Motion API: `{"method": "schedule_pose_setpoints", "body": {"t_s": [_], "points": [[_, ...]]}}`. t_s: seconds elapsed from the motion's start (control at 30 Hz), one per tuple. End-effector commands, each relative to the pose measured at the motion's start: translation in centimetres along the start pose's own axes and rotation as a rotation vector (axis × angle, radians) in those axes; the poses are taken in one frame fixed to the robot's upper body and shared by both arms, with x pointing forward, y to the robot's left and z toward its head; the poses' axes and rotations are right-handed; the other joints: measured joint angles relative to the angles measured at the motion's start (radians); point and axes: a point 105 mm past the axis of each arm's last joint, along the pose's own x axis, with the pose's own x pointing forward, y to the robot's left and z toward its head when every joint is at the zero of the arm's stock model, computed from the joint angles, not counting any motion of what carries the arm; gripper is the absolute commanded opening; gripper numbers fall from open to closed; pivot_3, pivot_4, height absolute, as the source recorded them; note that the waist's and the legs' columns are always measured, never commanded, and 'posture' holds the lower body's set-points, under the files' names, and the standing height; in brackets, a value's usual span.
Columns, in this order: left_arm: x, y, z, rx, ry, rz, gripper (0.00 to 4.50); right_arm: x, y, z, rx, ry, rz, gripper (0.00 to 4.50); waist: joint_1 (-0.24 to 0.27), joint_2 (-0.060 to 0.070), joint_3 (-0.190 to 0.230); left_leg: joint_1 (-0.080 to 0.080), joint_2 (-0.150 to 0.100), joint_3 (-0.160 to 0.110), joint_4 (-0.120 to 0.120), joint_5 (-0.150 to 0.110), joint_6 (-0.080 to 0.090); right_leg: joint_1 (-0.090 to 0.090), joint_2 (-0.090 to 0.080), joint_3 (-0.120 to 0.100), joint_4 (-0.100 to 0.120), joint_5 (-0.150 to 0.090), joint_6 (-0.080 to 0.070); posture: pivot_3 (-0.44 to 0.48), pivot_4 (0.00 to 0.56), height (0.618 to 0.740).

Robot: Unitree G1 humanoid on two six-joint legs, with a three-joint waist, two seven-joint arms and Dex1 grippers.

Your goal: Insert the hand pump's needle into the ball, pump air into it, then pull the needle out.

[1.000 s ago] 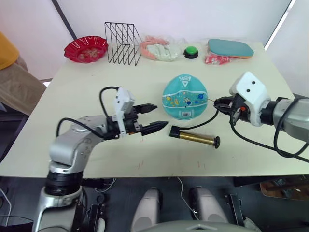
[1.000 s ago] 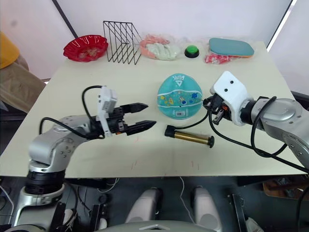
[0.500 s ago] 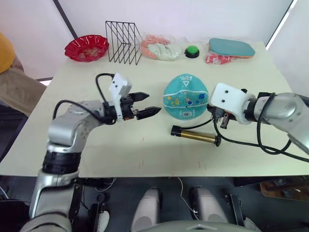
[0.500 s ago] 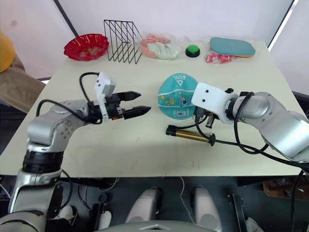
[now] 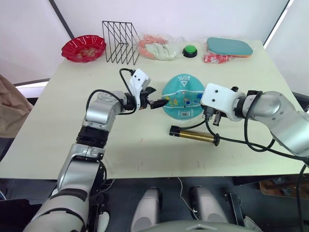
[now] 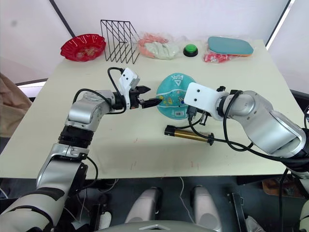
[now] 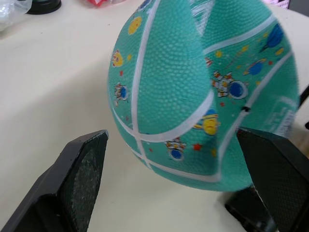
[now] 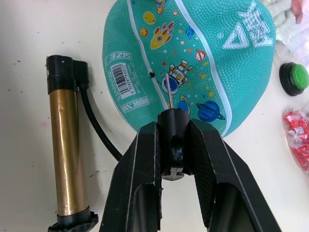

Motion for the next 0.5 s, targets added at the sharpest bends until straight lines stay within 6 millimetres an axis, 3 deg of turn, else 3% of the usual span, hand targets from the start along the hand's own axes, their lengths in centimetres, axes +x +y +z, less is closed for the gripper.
{"method": "schedule_pose_setpoints", "body": {"t_s": [0.03, 0.17, 0.3, 0.33, 0.5], "points": [[0.9, -0.1, 1.6, 0.038, -0.053, 0.01, 3.8, -0.5, -0.6, 1.2, -0.021, -0.034, -0.039, 0.36, 0.001, 0.0, 0.0, 0.0, 0.0, 0.0, 0.0, 0.0, 0.0, 0.0, 0.0, 0.0, 0.0, 0.0, 0.0, 0.0, 0.15, 0.74], [1.3, -0.2, 1.4, 0.022, -0.06, 0.027, 1.82, -0.4, -0.6, 1.3, -0.034, -0.028, -0.042, 0.36, 0.007, 0.0, 0.0, 0.0, -0.001, -0.001, 0.001, 0.0, 0.0, 0.0, -0.001, 0.0, 0.0, 0.0, 0.0, 0.0, 0.15, 0.74], [1.5, -1.3, 1.3, -0.015, -0.08, 0.034, 0.24, 0.0, -0.8, 1.8, -0.092, -0.046, -0.076, 0.36, 0.003, 0.0, 0.0, 0.0, -0.001, -0.001, 0.001, 0.0, 0.0, 0.0, -0.001, -0.001, 0.001, 0.0, 0.001, 0.0, 0.15, 0.74], [1.5, -1.7, 1.3, -0.036, -0.088, 0.047, 0.0, 0.2, -0.7, 2.0, -0.101, -0.047, -0.081, 0.36, 0.002, 0.0, 0.0, 0.0, -0.001, -0.001, 0.001, 0.0, 0.0, 0.0, -0.001, 0.0, 0.001, 0.0, 0.0, 0.0, 0.15, 0.74], [1.2, -2.7, 1.2, -0.108, -0.105, 0.101, 0.0, 1.0, -0.3, 2.3, -0.131, -0.031, -0.074, 0.36, 0.008, 0.0, 0.0, 0.0, -0.001, -0.002, 0.001, 0.001, -0.001, 0.0, -0.001, -0.001, 0.001, 0.0, 0.0, 0.0, 0.15, 0.74]]}}
